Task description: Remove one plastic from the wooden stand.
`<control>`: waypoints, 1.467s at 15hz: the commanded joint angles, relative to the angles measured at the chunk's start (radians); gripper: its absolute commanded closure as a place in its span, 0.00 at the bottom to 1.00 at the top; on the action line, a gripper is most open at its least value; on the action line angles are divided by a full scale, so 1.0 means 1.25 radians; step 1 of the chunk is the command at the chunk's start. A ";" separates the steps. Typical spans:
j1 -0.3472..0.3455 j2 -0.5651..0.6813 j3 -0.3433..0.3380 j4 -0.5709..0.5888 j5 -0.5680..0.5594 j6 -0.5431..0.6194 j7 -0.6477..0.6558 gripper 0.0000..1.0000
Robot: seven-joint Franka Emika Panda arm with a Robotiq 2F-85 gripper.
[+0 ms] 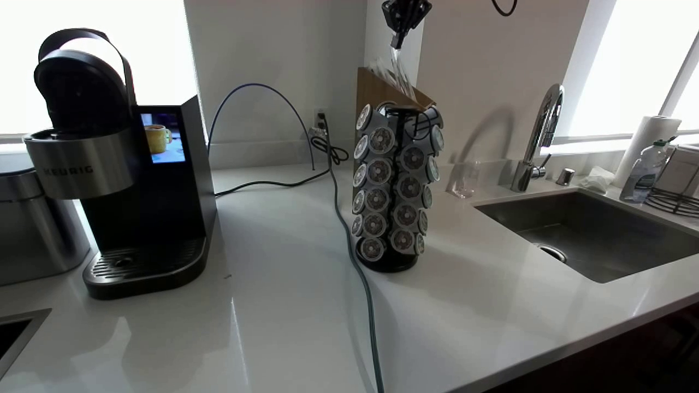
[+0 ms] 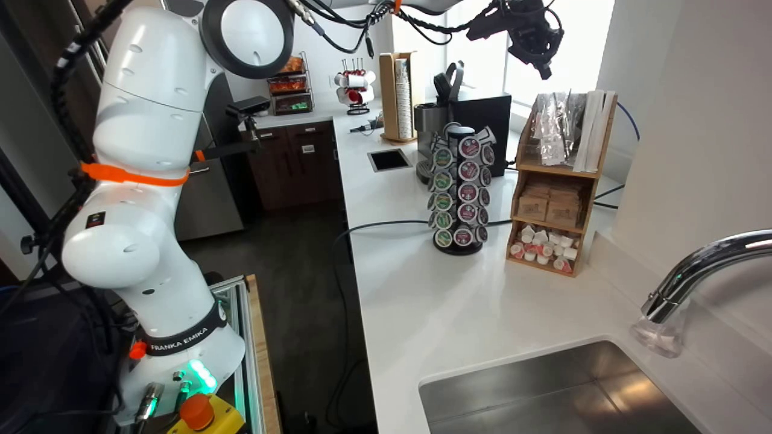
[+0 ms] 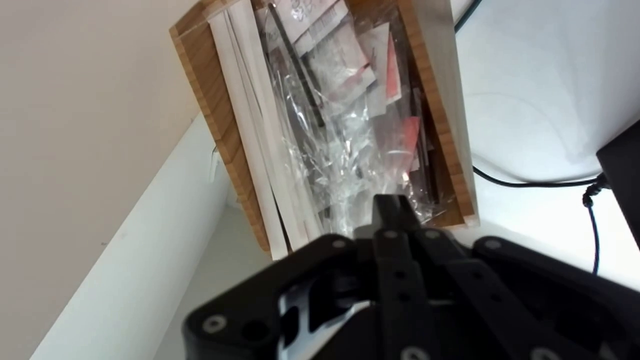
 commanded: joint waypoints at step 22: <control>-0.009 0.014 -0.053 0.072 0.012 -0.078 0.235 0.00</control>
